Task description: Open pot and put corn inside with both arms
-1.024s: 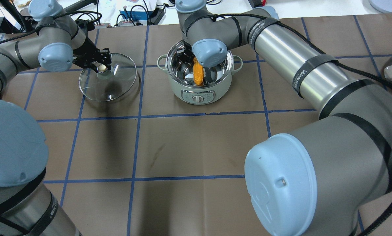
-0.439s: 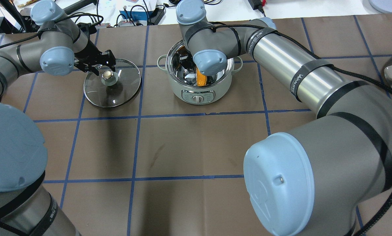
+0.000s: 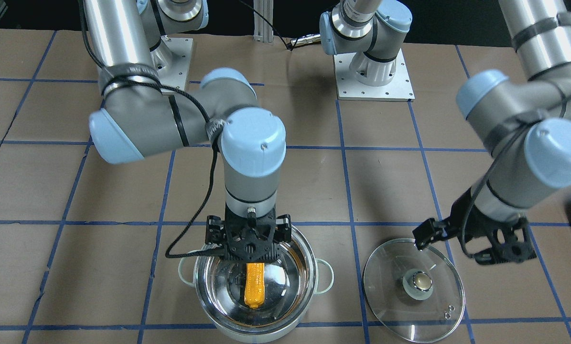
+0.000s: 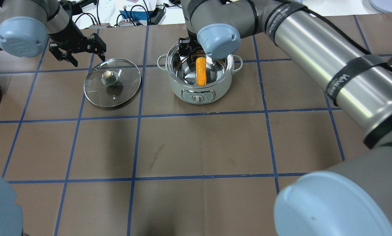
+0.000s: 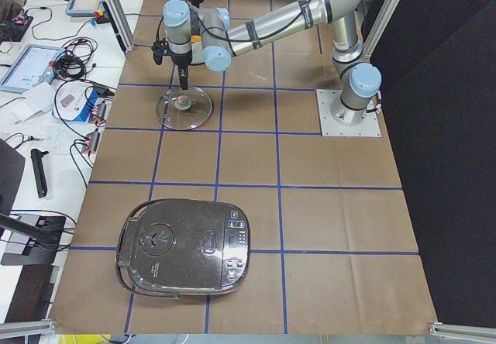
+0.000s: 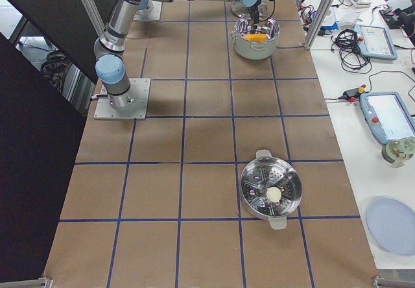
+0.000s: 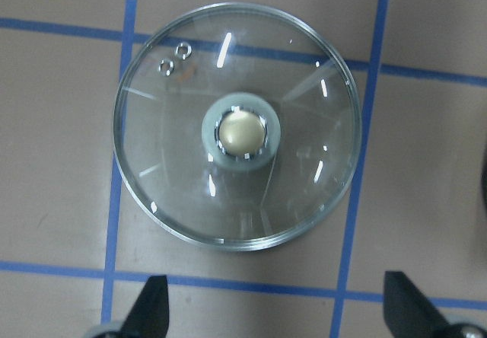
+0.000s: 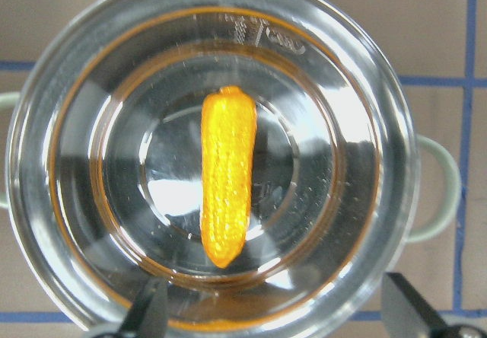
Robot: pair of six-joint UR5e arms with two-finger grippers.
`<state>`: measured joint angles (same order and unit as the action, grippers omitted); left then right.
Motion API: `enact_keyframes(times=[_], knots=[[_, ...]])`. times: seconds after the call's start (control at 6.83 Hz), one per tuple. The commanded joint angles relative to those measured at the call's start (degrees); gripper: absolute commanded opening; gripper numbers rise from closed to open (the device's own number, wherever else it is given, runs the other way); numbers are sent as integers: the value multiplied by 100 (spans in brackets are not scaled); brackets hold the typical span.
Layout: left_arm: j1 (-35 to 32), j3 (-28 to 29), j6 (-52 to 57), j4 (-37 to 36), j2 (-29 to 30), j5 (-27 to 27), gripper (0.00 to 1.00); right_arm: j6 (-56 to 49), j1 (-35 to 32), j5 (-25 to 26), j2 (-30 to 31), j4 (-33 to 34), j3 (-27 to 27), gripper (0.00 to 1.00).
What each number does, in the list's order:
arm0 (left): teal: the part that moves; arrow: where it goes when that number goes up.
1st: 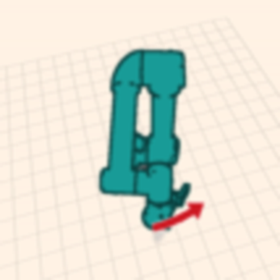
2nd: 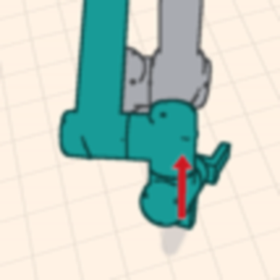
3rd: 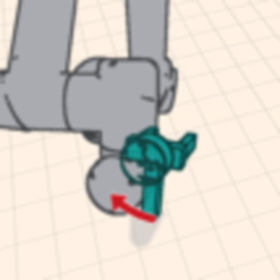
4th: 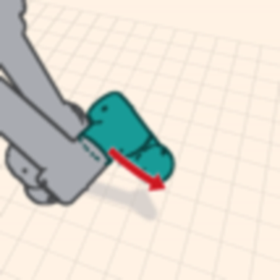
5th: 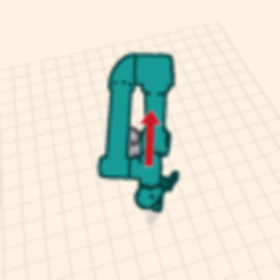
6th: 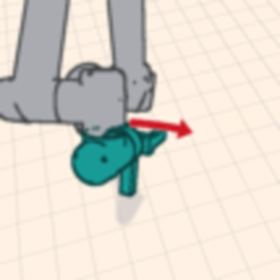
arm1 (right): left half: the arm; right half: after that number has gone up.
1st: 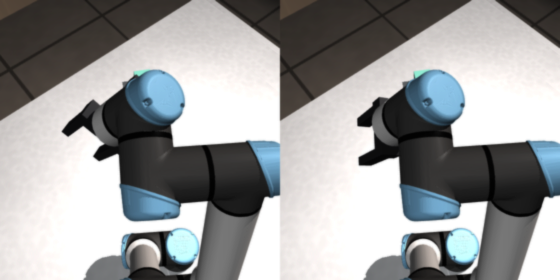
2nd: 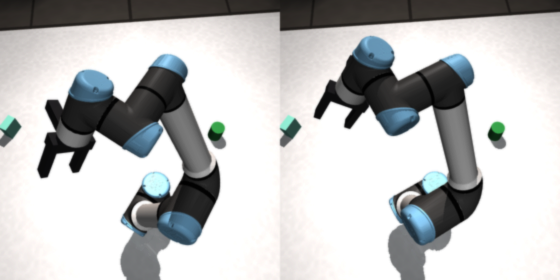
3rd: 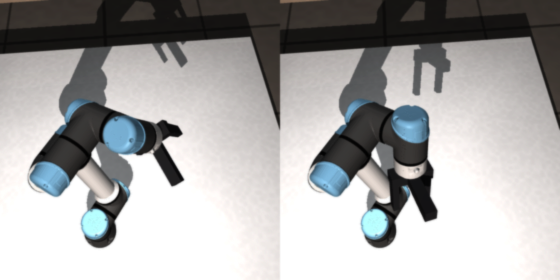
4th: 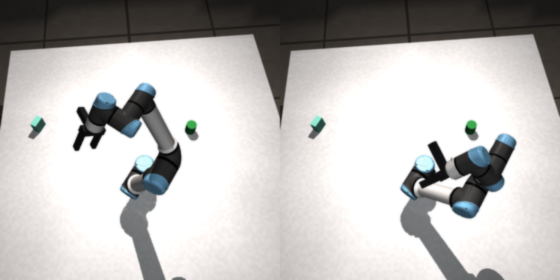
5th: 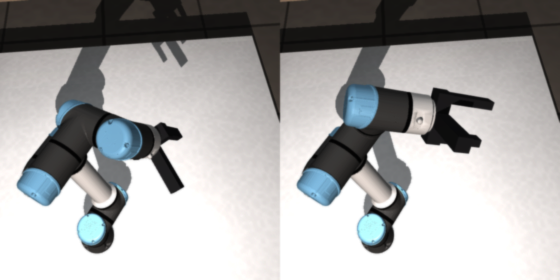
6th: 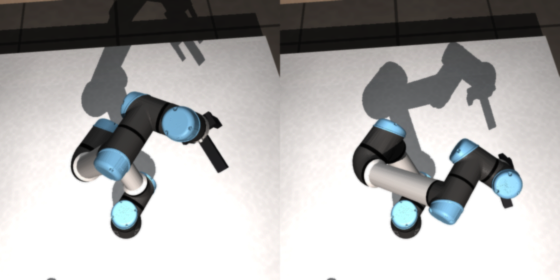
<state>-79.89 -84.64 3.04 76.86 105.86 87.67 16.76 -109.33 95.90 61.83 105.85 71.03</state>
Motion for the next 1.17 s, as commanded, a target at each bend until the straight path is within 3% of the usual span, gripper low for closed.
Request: enact_keyframes(times=[0.0,0.29,1.02], knots=[[-333,-61,4,1187,-1091,319,100,-286,410,-18,1378,-993,680,97],[-790,-122,-14,1225,-1225,391,100,-751,1104,-367,2513,-1582,1332,94],[-1038,-184,-31,1322,-1287,339,100,-859,1239,-414,2729,-1602,1625,93]])
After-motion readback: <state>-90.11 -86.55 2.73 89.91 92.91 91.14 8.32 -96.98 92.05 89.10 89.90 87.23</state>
